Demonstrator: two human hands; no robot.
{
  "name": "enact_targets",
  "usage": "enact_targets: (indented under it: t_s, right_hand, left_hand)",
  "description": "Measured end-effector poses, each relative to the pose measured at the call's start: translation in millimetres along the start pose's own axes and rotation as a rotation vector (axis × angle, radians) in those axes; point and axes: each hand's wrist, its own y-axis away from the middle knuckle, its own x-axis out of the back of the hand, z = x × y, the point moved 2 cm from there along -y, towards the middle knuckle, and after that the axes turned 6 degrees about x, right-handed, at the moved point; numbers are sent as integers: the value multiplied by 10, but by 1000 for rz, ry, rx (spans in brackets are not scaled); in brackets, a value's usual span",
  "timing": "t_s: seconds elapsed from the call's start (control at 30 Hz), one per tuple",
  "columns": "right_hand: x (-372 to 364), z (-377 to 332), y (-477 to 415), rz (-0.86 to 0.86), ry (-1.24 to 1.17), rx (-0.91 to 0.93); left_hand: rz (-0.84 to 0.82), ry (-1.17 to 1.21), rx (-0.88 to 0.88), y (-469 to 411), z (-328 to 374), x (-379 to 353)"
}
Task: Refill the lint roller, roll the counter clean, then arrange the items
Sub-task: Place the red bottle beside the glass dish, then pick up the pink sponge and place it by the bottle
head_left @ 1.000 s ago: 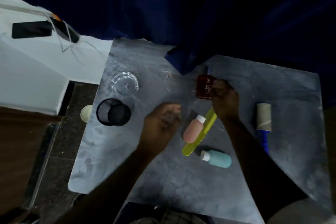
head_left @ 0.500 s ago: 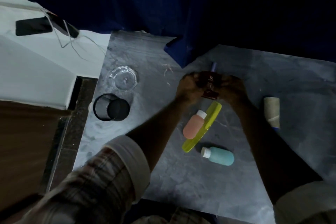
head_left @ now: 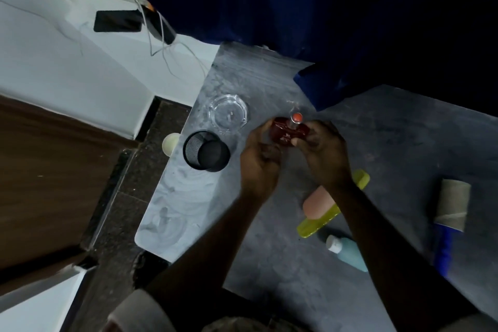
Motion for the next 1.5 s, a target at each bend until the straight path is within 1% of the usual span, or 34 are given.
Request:
enact_targets:
  t_s: [0.07, 0.13, 0.2, 0.3, 0.37, 0.43, 0.63, 0.83, 0.93, 1.03, 1.1, 1.2, 1.27, 1.33, 1.37, 1.43, 1.47, 1.5]
  right_hand:
    - [-126, -83, -164, -24, 16, -14]
    - [-228, -140, -292, -41, 29, -17]
    - [-293, -198, -377, -42, 58, -12]
    - [-359, -243, -427, -29, 106, -17]
    - [-384, -248, -425, -19, 109, -19]
    - [-396, -255, -416, -11, 111, -23]
    - [-386, -285, -414, -19, 131, -25]
    - [-364, -309, -411, -29, 142, -22]
    - [-362, -320, -399, -37, 142, -18]
    - [-353, -317, -389, -54, 113, -37]
    - [-338, -305, -386, -63, 87, -60]
    - [-238, -268, -358, -21, 112, -75]
    - [-109, -214, -290, 25, 141, -88]
    - [80, -132, -148, 64, 153, -142]
    - [186, -87, -50, 81, 161, -179]
    - [391, 5, 190, 81, 228, -236]
    - [482, 48, 328, 61, 279, -264]
    - [557, 82, 466, 34, 321, -295]
  left_hand:
    - [5, 66, -13, -170, -10, 79]
    - [56, 11, -45, -301, 2, 154]
    - [91, -38, -37, -406, -32, 172]
    - [99, -39, -42, -500, -130, 157]
    - [115, -54, -79, -532, -164, 178]
    - [103, -48, -73, -570, -195, 192]
    - [117, 19, -100, -555, -157, 201]
    - [137, 29, -37, -519, -140, 197]
    - [139, -12, -15, -491, -83, 195]
    - [129, -32, -50, -448, 3, 210]
    - [101, -34, -63, -443, 16, 208]
    - [20, 113, -28, -402, -48, 175]
    - [47, 114, -12, -333, -87, 197]
    - [64, 103, -28, -271, -148, 244]
    - [15, 144, 12, -229, -175, 244]
    - [-124, 85, 120, -109, -267, 208]
    - [-169, -29, 135, -8, -298, 166]
    - [-215, -85, 137, 103, -325, 123]
